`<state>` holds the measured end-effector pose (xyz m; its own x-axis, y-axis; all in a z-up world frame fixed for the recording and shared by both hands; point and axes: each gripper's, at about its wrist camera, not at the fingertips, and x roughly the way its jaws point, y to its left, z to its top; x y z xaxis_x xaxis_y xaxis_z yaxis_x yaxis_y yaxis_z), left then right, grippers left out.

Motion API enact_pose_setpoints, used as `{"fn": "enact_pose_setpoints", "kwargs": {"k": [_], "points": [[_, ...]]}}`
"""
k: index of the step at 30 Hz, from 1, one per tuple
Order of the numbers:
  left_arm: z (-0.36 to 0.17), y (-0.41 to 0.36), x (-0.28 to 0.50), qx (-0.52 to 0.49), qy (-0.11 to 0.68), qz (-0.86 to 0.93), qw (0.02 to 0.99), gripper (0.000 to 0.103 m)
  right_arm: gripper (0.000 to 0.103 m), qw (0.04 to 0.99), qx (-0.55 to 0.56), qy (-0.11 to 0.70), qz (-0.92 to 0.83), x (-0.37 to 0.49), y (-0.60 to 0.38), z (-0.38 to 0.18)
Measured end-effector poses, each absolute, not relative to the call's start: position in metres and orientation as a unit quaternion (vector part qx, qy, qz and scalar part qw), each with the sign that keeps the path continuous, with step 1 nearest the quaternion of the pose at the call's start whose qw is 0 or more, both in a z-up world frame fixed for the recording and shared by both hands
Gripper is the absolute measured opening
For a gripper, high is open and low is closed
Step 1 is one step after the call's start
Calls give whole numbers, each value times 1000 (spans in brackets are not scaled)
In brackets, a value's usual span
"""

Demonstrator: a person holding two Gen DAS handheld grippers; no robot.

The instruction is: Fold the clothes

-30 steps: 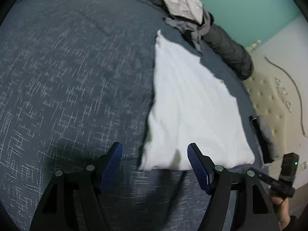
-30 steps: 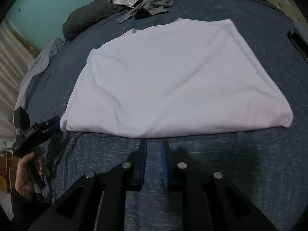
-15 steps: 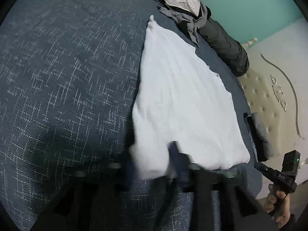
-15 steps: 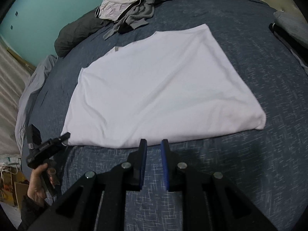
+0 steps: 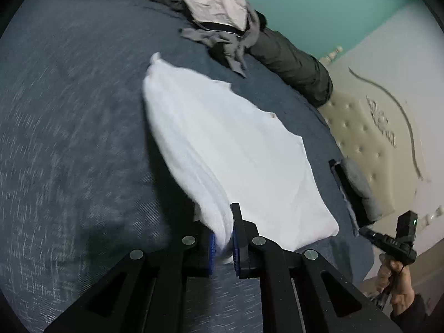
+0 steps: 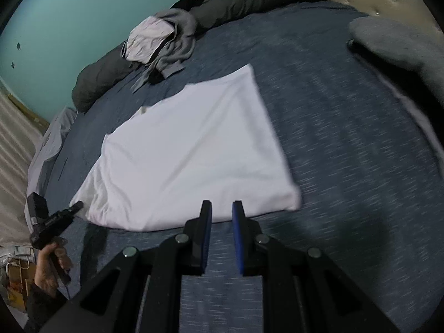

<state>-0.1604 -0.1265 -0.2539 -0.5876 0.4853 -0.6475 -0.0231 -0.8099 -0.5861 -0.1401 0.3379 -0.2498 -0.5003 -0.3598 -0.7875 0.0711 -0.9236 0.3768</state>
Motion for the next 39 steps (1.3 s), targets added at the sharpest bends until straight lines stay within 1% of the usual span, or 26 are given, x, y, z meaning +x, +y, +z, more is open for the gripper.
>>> {"fn": "enact_pose_setpoints", "kwargs": {"k": [6,10,13,16,19,23,25,27,29,30,31,32,33,34,35,36,39], "points": [[-210,-69,-193,-436,-213,858,169,10,14,110,471,-175,-858,-143,401,-234],[-174,8,-223,-436,-155,862,206,10,14,103,462,-181,-862,-141,432,-224],[-166,81,-236,-447,-114,852,249,10,14,105,460,-182,-863,-140,446,-220],[-186,165,-244,-476,-75,827,290,10,14,111,458,-186,-862,-139,454,-219],[-224,238,-239,-510,-40,799,317,10,14,118,464,-189,-857,-142,457,-223],[-267,285,-226,-536,-5,782,317,10,14,132,483,-197,-843,-149,457,-237],[-278,283,-224,-545,-20,778,313,12,14,141,492,-215,-832,-154,456,-246],[-278,269,-222,-546,-46,773,320,14,14,149,497,-229,-824,-159,453,-252],[-272,255,-221,-541,-65,774,322,19,14,159,502,-245,-814,-166,447,-259],[-263,241,-217,-530,-76,782,319,30,14,162,507,-251,-808,-170,444,-263],[-254,228,-214,-518,-87,790,316,45,15,166,512,-256,-803,-173,440,-266],[-247,212,-212,-506,-100,798,311,50,15,173,516,-256,-799,-176,435,-268],[-241,201,-212,-499,-108,803,306,52,16,179,520,-256,-795,-179,429,-270],[-237,184,-212,-494,-118,809,295,52,22,184,524,-246,-794,-183,421,-270],[-234,171,-210,-491,-124,814,285,52,31,188,526,-237,-795,-187,415,-269],[-231,157,-210,-486,-122,821,275,52,33,193,528,-228,-795,-190,408,-269],[-233,127,-209,-486,-107,833,241,52,33,203,538,-204,-792,-199,387,-272]]}}
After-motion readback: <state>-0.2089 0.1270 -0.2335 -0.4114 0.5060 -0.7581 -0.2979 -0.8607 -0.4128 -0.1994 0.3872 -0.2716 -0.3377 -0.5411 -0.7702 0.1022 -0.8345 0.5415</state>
